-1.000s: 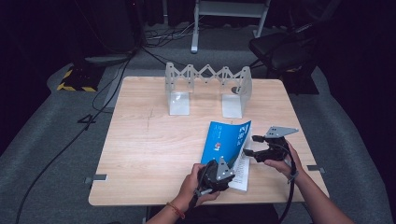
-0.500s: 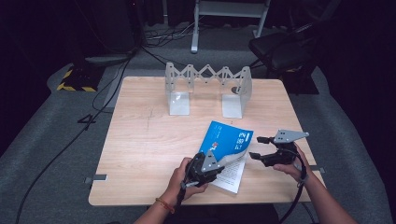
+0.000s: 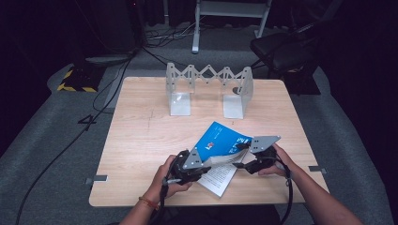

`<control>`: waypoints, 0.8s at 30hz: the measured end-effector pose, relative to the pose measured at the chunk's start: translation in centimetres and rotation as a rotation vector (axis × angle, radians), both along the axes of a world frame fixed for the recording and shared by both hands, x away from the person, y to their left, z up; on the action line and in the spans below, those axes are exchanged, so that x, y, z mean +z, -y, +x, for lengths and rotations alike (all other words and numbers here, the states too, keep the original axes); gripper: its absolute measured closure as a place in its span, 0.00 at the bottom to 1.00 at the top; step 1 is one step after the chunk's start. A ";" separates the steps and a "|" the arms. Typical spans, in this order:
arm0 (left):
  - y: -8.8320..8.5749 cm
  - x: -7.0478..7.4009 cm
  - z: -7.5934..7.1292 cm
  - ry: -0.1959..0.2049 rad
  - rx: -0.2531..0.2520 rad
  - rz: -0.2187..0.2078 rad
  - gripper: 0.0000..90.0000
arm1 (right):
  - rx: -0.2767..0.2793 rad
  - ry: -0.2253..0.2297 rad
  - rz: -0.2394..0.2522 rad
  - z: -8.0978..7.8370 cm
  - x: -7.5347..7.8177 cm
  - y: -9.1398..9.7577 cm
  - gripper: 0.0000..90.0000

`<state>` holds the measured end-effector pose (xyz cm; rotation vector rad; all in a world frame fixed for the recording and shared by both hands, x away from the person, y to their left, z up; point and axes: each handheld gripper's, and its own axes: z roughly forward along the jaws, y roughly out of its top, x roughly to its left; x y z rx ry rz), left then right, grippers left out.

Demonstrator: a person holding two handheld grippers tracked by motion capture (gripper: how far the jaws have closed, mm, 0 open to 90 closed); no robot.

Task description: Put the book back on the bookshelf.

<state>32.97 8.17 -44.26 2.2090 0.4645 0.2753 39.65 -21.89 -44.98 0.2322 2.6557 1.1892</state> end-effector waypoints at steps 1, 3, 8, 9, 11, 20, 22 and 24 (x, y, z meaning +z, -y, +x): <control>-0.4 0.0 0.1 -0.007 -0.005 -0.004 0.84 | -0.001 0.000 -0.006 0.2 -0.2 -0.2 0.33; -1.5 0.1 0.4 0.003 -0.023 0.013 0.84 | -0.028 0.056 -0.069 0.7 -0.7 -0.8 0.37; -3.0 0.5 1.0 0.000 -0.015 -0.014 0.84 | -0.063 0.078 -0.013 1.8 -1.0 -0.1 0.52; -3.4 0.6 1.1 -0.003 -0.013 -0.022 0.84 | -0.063 0.078 -0.013 1.8 -1.0 -0.1 0.52; -4.0 0.6 1.5 -0.018 -0.010 -0.031 0.83 | -0.055 0.073 0.036 1.9 -0.8 0.3 0.56; -2.3 0.2 -0.4 -0.008 0.080 0.063 0.52 | -0.050 0.150 -0.028 0.6 -0.8 -1.2 0.66; -1.0 0.2 -0.8 -0.001 0.134 0.067 0.44 | -0.060 0.162 -0.043 0.3 -0.6 -1.7 0.66; -0.4 0.2 -0.7 0.003 0.152 0.087 0.40 | -0.074 0.164 -0.048 0.1 -0.4 -2.1 0.67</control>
